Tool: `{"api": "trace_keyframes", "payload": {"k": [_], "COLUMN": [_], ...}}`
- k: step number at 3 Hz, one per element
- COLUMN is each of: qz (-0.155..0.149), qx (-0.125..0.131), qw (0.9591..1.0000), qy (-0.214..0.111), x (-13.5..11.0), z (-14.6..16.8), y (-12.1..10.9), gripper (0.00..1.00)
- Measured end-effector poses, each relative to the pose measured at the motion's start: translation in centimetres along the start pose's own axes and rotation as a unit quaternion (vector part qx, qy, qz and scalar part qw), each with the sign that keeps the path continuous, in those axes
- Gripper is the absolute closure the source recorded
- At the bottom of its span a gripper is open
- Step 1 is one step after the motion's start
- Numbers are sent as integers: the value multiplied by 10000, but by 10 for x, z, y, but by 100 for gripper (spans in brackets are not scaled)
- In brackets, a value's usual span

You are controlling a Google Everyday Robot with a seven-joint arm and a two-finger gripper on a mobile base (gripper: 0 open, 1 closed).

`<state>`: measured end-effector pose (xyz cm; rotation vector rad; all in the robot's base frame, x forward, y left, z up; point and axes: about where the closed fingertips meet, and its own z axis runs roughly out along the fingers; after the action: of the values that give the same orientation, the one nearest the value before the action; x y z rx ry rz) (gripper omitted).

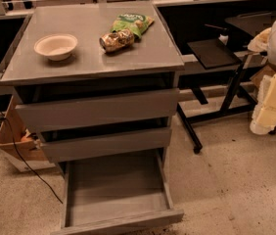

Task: Place orange can into bottom drawer

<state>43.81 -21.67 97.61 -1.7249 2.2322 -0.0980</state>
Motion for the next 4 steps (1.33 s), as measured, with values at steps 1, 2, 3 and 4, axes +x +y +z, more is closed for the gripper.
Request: {"api": "trace_keyframes", "payload": {"k": [1,2,3,4], "qz": [-27,-110,-401,-601], "qx": [23,85,365,643], "qw": [10000,9997,9972,9920], "qy": [-47,-185,-510,-908], "x": [-4,-14,-54,-99], "z": [2,6,18,31], "y": [-1,-6,-43,-93], "gripper": [0,0,0,0]}}
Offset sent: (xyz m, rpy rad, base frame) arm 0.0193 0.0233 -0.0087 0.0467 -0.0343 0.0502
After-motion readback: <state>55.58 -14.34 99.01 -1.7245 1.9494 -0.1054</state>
